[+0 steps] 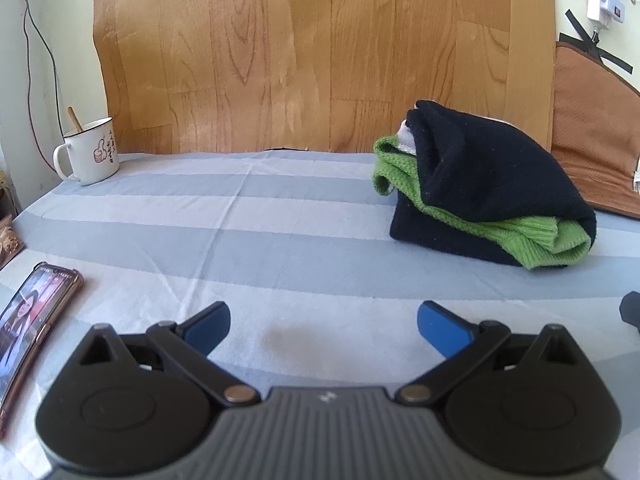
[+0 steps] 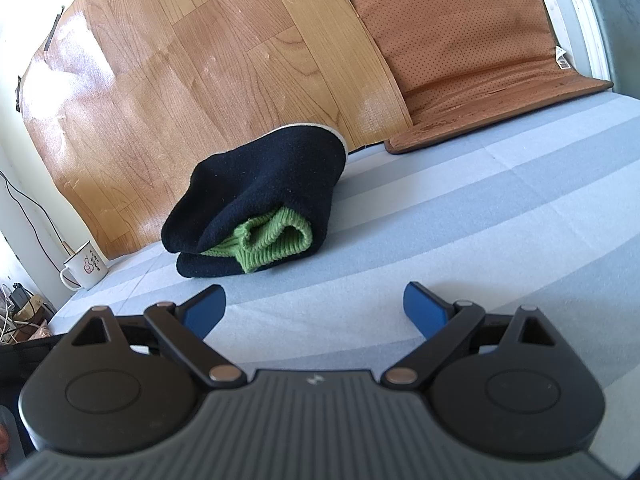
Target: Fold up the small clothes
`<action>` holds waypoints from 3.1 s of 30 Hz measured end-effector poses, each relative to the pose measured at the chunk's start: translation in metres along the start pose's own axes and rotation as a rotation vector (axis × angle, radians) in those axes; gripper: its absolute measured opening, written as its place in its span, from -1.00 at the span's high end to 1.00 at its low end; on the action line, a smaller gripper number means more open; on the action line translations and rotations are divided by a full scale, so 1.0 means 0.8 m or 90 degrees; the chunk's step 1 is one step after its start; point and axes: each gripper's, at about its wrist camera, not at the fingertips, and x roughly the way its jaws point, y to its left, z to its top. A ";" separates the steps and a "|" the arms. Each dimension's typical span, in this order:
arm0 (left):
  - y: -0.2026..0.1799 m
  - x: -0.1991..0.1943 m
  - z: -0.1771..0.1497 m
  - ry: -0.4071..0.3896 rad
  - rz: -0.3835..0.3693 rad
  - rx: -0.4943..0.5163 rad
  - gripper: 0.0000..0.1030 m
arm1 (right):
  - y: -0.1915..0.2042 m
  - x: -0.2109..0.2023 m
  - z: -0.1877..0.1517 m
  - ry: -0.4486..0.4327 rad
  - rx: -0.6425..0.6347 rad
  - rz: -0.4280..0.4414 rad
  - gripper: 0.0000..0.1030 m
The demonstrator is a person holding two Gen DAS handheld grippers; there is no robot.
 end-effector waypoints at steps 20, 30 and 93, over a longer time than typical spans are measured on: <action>-0.001 -0.006 0.001 -0.014 -0.008 0.017 -1.00 | 0.000 0.000 0.000 0.000 0.000 0.000 -0.89; -0.001 -0.010 0.000 -0.026 0.012 0.022 -1.00 | 0.001 0.000 0.000 0.000 0.000 -0.001 -0.89; 0.000 -0.012 0.001 -0.057 0.080 0.043 -1.00 | 0.001 0.000 -0.001 -0.001 0.001 -0.001 -0.89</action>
